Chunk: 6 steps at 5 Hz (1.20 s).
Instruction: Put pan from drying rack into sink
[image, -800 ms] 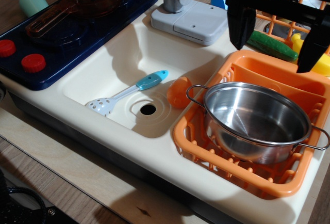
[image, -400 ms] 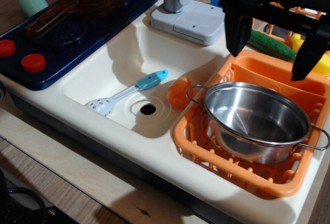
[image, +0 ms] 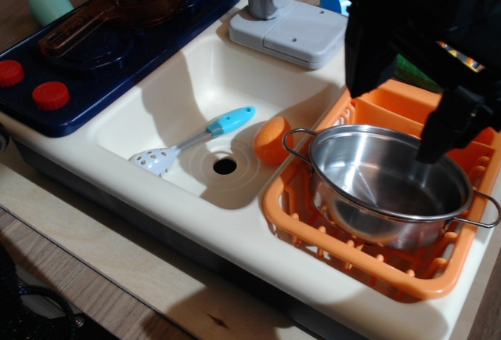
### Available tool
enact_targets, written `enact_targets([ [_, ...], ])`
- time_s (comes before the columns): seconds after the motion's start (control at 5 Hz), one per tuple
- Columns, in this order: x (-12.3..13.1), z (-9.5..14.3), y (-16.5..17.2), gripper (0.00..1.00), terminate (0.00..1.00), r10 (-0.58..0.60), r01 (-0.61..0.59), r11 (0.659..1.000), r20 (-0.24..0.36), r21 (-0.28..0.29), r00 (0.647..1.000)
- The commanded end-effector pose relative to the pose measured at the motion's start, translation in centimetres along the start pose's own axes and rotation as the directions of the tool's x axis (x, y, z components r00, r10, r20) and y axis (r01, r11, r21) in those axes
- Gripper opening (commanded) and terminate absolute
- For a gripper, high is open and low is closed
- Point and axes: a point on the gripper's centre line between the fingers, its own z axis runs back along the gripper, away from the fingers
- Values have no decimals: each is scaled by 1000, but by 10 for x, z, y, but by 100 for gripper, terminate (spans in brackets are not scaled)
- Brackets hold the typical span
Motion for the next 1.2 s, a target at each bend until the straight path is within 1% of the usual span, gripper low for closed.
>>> enact_targets([
  [0.0, -9, 3, -2, 100, 0, -254, 254, 967, 7, 14, 967],
  [0.2, -14, 0, 5, 100, 0, -413, 414, 910, 51, -12, 909],
  [0.4, -15, -3, 3, 100, 0, -512, 512, 859, 47, -2, 858],
  [0.6, -17, -8, 2, 100, 0, -619, 618, 785, 62, 41, 783],
  [1.0, -21, -16, -4, 100, 0, -775, 775, 631, 78, 34, 627],
])
